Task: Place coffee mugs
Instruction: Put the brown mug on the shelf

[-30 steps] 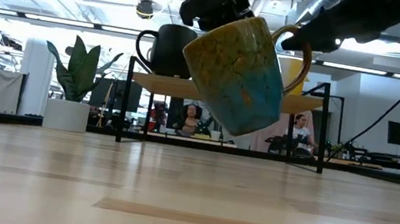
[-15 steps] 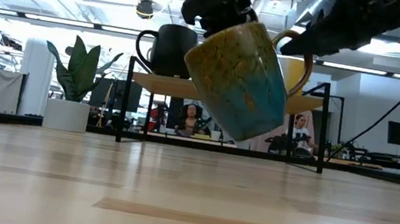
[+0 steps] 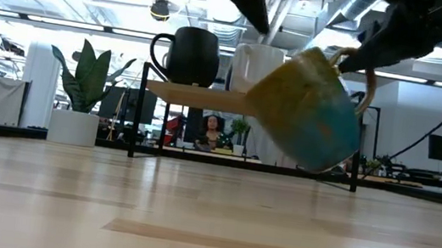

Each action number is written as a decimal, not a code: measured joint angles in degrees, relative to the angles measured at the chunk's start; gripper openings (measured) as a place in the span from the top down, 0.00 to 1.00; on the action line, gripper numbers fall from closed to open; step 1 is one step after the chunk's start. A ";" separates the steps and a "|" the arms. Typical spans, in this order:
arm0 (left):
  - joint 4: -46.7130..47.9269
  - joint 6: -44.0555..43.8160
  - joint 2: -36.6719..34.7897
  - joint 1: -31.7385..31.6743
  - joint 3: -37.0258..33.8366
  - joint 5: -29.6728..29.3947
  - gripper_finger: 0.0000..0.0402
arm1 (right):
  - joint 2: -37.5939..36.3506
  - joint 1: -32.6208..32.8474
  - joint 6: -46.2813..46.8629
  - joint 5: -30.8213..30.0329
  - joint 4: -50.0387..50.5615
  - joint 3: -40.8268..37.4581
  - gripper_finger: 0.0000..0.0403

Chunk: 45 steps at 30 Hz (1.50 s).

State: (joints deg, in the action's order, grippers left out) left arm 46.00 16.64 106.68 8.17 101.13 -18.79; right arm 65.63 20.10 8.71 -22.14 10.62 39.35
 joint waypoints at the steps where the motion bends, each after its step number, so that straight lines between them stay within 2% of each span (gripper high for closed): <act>1: 0.98 -0.85 -0.96 0.22 0.14 -0.04 0.87 | -1.59 0.00 0.74 -0.06 1.74 0.00 0.81; 4: 5.93 -3.47 -4.37 0.89 0.02 0.27 0.87 | -6.15 0.64 3.23 -1.68 5.49 0.00 0.81; 6: 7.69 -5.53 -6.80 1.33 -1.47 0.31 0.87 | -9.09 2.19 3.45 -5.03 7.24 0.00 0.81; 10: 5.95 -9.23 -13.41 2.57 -9.80 0.04 0.96 | -13.82 5.75 2.79 -11.69 7.16 0.00 0.81; 13: -0.97 -11.11 -19.90 3.91 -19.92 -0.19 0.99 | -16.35 8.47 1.83 -17.89 5.87 0.00 0.81; 19: -23.37 -12.40 -33.65 6.86 -41.26 -3.50 1.00 | -17.61 9.70 -4.12 -33.74 -3.41 0.02 0.81; 24: -34.19 -11.23 -42.80 9.29 -50.59 -7.50 1.00 | -17.57 8.32 -7.69 -43.41 -8.07 0.07 0.81; 28: -40.64 -8.35 -47.34 11.25 -54.26 -11.42 1.00 | -17.55 7.61 -7.26 -49.32 -7.75 0.07 0.81; 32: -45.78 -4.92 -48.47 12.66 -56.43 -13.24 1.00 | -16.36 6.43 -4.46 -52.97 -7.89 0.13 0.81; 37: -46.44 -3.76 -48.10 12.84 -56.46 -13.61 1.00 | -11.98 4.62 -0.22 -55.59 -7.68 0.13 0.81; 42: -46.44 -3.76 -48.09 12.84 -56.47 -13.61 1.00 | -6.26 3.02 4.40 -62.95 -7.69 0.11 0.81; 45: -46.44 -3.76 -48.09 12.84 -56.47 -13.59 1.00 | -3.92 2.50 6.74 -65.17 -7.77 0.11 0.81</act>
State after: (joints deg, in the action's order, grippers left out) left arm -0.45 12.88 58.59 21.02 44.66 -32.38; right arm 61.71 22.60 15.46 -87.31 2.84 39.46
